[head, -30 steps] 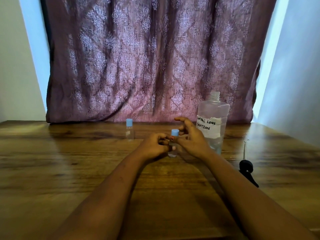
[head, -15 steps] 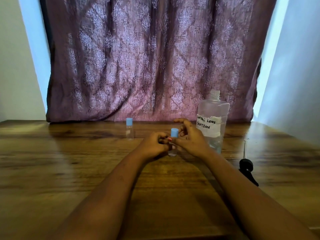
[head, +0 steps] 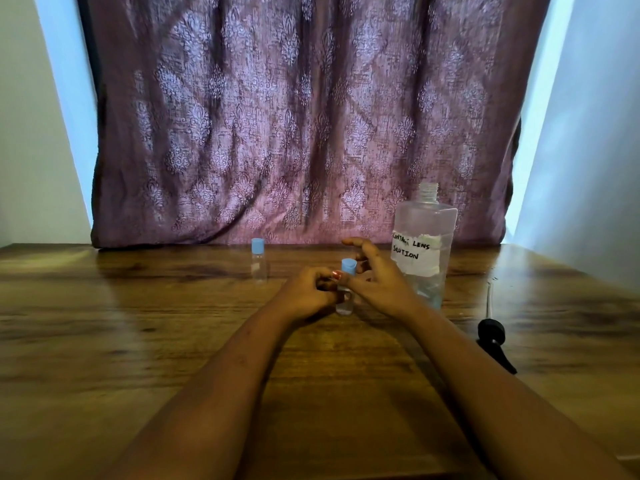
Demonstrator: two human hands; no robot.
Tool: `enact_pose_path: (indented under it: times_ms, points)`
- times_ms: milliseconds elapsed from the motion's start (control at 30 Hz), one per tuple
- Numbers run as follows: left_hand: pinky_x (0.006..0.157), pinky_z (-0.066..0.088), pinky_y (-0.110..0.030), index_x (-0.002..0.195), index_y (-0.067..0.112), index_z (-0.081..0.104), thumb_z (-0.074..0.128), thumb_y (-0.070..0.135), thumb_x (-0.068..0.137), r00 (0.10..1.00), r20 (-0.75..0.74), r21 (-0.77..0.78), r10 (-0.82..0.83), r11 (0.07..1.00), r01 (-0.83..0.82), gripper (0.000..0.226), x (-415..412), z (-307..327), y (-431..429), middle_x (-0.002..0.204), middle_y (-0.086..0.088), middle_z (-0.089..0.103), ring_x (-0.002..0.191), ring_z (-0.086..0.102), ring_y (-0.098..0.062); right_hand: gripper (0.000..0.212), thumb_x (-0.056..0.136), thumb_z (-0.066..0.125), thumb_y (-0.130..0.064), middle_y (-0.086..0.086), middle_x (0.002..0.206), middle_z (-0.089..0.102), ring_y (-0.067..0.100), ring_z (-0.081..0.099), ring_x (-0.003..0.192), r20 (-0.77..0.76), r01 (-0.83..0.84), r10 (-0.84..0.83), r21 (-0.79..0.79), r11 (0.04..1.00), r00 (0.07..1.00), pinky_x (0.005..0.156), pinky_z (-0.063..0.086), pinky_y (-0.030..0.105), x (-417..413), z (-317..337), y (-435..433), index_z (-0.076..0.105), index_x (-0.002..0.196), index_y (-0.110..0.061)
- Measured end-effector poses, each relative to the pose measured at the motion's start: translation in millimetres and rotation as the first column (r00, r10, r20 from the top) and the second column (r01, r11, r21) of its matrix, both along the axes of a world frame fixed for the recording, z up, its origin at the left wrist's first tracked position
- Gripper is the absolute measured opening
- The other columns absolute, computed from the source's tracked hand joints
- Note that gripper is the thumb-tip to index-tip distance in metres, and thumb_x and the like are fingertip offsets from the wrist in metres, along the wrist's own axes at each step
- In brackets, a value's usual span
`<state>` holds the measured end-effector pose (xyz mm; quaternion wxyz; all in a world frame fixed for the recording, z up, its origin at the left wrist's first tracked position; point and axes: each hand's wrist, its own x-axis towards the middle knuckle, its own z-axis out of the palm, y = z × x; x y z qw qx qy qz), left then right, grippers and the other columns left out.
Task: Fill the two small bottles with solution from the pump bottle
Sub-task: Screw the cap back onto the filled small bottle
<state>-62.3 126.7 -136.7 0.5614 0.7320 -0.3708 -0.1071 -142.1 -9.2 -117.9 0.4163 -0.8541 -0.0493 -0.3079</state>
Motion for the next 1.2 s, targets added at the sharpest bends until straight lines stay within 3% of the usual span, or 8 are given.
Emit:
enact_pose_path:
  times_ms: [233,367,433,533,667,900,1067,1200]
  points:
    - [0.079,0.056,-0.046,0.081,0.046,0.074,0.076,0.031,0.063,1.000,0.012,-0.011,-0.007,1.000,0.007,0.023,5,-5,-4,0.076,0.006,0.075,0.077,0.069,-0.017,0.034,0.087,0.059,-0.004,0.007,0.111,0.062,0.015,0.059,0.100,-0.019,-0.035,0.035,0.037,0.999,0.999,0.073,0.044,0.004,3,-1,-1,0.056,0.120,-0.010]
    - [0.072,0.050,-0.042,0.082,0.045,0.073,0.076,0.032,0.064,1.000,0.022,0.025,0.005,1.000,-0.006,0.022,4,-5,-5,0.072,0.006,0.072,0.073,0.065,-0.021,0.028,0.084,0.063,-0.004,0.002,0.100,0.063,0.001,0.057,0.085,-0.002,0.015,-0.014,0.032,0.999,1.000,0.063,0.039,-0.002,4,-1,-2,0.061,0.112,-0.008]
    - [0.083,0.049,-0.051,0.082,0.044,0.072,0.074,0.037,0.065,0.997,0.068,0.058,0.030,0.998,-0.034,0.018,3,-4,-5,0.069,0.010,0.071,0.077,0.069,-0.027,0.027,0.083,0.065,-0.004,0.001,0.097,0.065,-0.008,0.056,0.079,0.001,0.048,-0.048,0.013,0.999,0.999,0.063,0.041,-0.001,5,0,-4,0.063,0.109,-0.009]
    - [0.103,0.035,-0.070,0.085,0.042,0.067,0.070,0.042,0.070,0.980,0.183,0.130,0.072,0.987,-0.097,0.015,-4,0,-5,0.080,0.007,0.075,0.097,0.068,-0.033,0.027,0.080,0.069,-0.007,0.003,0.101,0.069,0.000,0.062,0.085,-0.001,0.095,-0.095,-0.004,0.996,0.996,0.076,0.051,0.011,7,1,-6,0.064,0.105,-0.013]
    - [0.102,0.038,-0.068,0.102,0.032,0.069,0.071,0.035,0.079,0.970,0.217,0.149,0.105,0.979,-0.139,0.023,-7,3,-4,0.090,0.000,0.077,0.099,0.068,-0.032,0.026,0.079,0.071,-0.011,0.003,0.103,0.070,0.009,0.066,0.092,0.002,0.162,-0.162,-0.035,0.986,0.987,0.086,0.054,0.032,8,-1,-5,0.065,0.104,-0.015]
    - [0.102,0.040,-0.061,0.090,0.037,0.070,0.071,0.037,0.068,0.967,0.194,0.123,0.163,0.974,-0.189,0.022,-10,5,-1,0.090,0.005,0.076,0.097,0.069,-0.022,0.030,0.079,0.071,-0.016,-0.008,0.091,0.065,-0.004,0.062,0.076,-0.038,0.078,-0.074,0.133,0.988,0.997,0.061,0.048,0.007,7,-7,5,0.058,0.106,-0.018]
    - [0.097,0.046,-0.058,0.095,0.032,0.070,0.069,0.029,0.057,0.969,0.174,0.145,0.178,0.968,-0.204,0.037,-4,5,1,0.086,0.006,0.076,0.091,0.070,-0.019,0.037,0.079,0.071,-0.017,0.007,0.104,0.069,0.019,0.066,0.094,-0.168,0.058,-0.026,0.184,0.981,0.986,0.083,0.056,0.041,10,-18,10,0.060,0.114,-0.010]
    - [0.099,0.048,-0.053,0.099,0.029,0.070,0.082,0.020,0.057,0.978,0.131,0.127,0.160,0.976,-0.177,0.045,3,5,4,0.097,0.007,0.075,0.100,0.068,-0.017,0.033,0.081,0.068,-0.013,0.004,0.099,0.069,0.020,0.066,0.090,-0.190,0.108,-0.073,0.180,0.978,0.979,0.078,0.056,0.032,12,-16,9,0.061,0.113,-0.009]
